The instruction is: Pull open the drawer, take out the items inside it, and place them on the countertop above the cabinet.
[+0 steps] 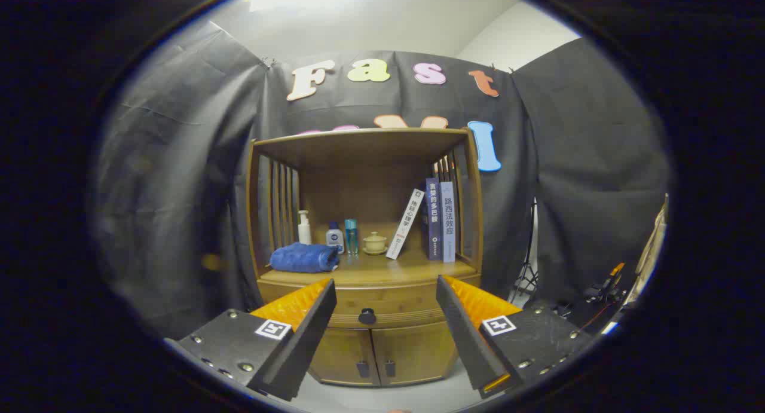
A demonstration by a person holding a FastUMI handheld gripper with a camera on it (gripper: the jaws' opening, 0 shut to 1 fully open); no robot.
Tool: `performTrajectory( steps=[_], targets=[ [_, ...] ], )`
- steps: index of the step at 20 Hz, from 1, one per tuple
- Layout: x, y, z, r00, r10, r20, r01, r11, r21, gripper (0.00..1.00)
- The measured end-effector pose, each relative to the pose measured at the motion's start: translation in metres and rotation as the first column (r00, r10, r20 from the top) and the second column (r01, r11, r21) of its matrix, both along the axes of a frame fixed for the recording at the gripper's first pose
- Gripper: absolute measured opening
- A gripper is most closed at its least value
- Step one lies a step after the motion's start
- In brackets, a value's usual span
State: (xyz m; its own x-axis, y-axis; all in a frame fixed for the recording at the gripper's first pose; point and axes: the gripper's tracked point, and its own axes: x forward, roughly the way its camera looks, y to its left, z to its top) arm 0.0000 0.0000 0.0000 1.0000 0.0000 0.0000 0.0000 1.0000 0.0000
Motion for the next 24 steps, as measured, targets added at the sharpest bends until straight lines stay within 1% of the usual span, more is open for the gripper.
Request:
performTrajectory(
  steps=[7,17,21,24],
  targets=[
    [0.000,0.006,-0.006,1.000,0.011,-0.003,-0.011,1.000,-0.005,1.00],
    [0.002,0.004,-0.010,1.000,0.004,0.004,-0.004,1.000,-0.015,1.00],
    [0.014,0.002,-0.020,1.000,-0.002,0.005,0.002,1.000,-0.010,1.00],
    [0.032,-0.002,-0.030,1.000,-0.020,0.010,0.020,1.000,-0.004,1.00]
  ],
)
